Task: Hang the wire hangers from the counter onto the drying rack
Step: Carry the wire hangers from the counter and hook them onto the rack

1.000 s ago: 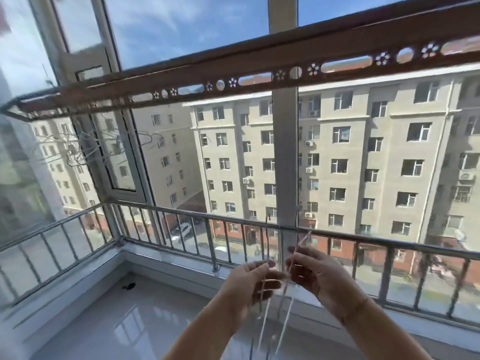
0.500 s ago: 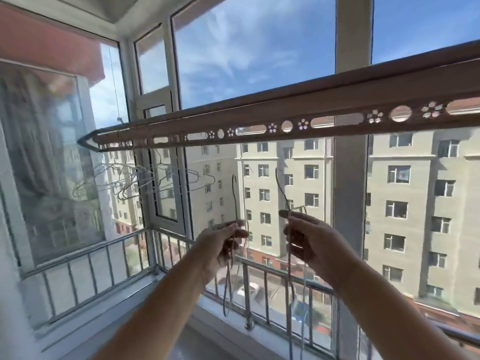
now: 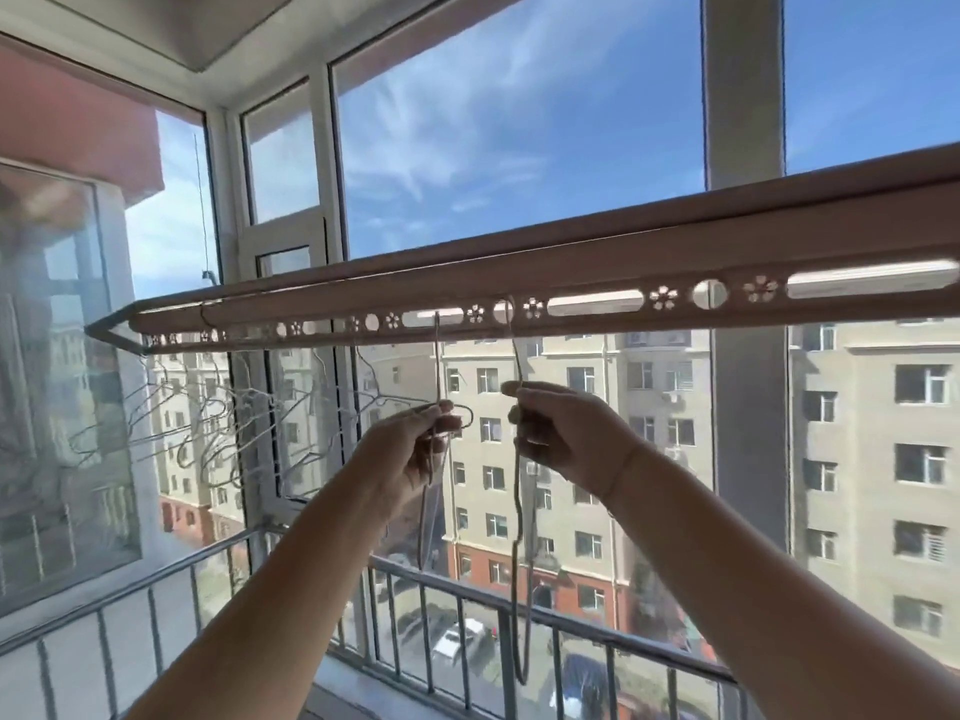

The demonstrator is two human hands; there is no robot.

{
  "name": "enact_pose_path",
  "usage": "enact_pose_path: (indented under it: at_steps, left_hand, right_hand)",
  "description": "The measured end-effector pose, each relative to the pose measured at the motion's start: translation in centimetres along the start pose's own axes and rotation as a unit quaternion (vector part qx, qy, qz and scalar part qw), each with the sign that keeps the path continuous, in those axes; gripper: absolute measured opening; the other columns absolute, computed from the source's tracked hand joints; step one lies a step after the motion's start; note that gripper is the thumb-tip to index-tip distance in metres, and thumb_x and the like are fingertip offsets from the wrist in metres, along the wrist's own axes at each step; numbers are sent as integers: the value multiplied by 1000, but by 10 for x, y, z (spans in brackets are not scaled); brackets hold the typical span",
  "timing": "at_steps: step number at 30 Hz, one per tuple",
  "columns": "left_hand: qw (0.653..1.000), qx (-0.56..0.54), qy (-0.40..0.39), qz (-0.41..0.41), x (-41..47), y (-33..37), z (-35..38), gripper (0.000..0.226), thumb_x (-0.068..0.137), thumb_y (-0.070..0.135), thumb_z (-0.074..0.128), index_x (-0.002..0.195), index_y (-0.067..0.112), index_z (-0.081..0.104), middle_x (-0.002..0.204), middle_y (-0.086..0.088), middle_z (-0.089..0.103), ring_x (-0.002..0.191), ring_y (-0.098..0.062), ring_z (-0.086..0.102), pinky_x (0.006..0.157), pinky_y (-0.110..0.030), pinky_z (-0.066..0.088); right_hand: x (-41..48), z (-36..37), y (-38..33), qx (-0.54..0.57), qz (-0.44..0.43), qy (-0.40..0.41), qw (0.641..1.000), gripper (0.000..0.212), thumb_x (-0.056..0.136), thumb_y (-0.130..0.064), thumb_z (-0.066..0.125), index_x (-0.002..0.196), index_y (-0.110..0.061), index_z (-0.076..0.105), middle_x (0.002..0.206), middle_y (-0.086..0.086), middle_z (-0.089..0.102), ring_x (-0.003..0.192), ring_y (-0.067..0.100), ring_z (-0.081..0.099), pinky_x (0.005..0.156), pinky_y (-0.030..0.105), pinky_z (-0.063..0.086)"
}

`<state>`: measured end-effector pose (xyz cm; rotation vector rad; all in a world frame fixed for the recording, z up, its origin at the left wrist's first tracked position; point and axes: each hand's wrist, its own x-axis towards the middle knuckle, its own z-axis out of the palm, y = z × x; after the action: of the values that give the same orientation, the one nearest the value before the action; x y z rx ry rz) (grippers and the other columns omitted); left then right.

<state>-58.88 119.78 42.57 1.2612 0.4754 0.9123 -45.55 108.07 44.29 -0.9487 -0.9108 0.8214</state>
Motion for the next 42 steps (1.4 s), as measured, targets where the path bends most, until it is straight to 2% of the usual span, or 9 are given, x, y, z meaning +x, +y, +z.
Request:
enact_pose_path:
  at_steps: [4,12,16,19,24,27,31,37,42]
  left_hand:
    - [1000,1,-26,5,41,10,-27,21,94,11,49,104,2,65,72,-2,70,58,-9,48,52,-21,36]
    - [997,-6,-71,-9,88,-4,-41,21,95,13,49,102,9,68,70,1,71,56,-8,49,54,-21,33]
    - [996,-17,-91,-13,100,-10,-40,21,94,12,49,104,6,66,70,0,71,55,-8,48,45,-17,34]
    - [996,-13,-89,-18,103,-8,-37,17,93,12,52,96,6,68,68,0,70,53,-7,46,38,-14,33]
    - [995,16,-90,-29,105,-12,-35,18,94,15,51,97,7,67,73,-1,70,53,-7,44,38,-16,31]
    - [994,7,-104,-25,104,-16,-39,23,97,17,46,105,5,64,82,-3,69,60,-9,47,44,-17,37]
    - [994,30,-108,6,100,-29,-57,30,98,30,41,99,13,66,93,-2,68,78,-14,54,72,-32,38]
    - [997,-29,-49,57,90,-65,-87,21,96,23,44,99,14,63,89,0,61,82,-14,52,74,-27,39]
    - [998,32,-54,4,77,-121,-95,20,95,22,48,107,11,59,88,-1,60,81,-16,52,69,-30,39]
  right_hand:
    - [34,19,11,-14,-8,23,1000,17,94,-6,46,97,-9,63,63,3,55,42,6,51,45,20,48]
    - [57,7,33,-17,-1,96,995,21,94,-6,45,107,-6,61,63,3,56,41,6,51,45,19,48]
    - [60,3,38,-22,-2,120,993,18,93,-5,47,97,-8,64,57,2,57,42,8,52,46,20,48]
    - [64,2,39,-25,-9,129,991,17,91,-4,49,94,-8,65,56,1,59,45,8,52,46,21,49]
    - [67,2,40,-32,-9,135,990,17,92,-5,48,94,-8,64,63,3,57,53,11,50,47,21,49]
    - [66,2,42,-27,-13,135,990,17,94,-7,47,93,-9,63,63,3,55,56,12,47,47,19,49]
    - [59,-4,48,-21,-21,143,989,15,94,-11,48,90,-10,62,66,3,56,58,13,46,47,19,49]
    - [37,-37,85,-69,-14,195,978,11,92,-14,52,97,-12,61,75,2,57,61,13,51,53,21,47]
    - [6,-71,125,-201,-17,204,958,20,89,-14,58,109,-14,59,88,1,59,78,14,55,71,25,47]
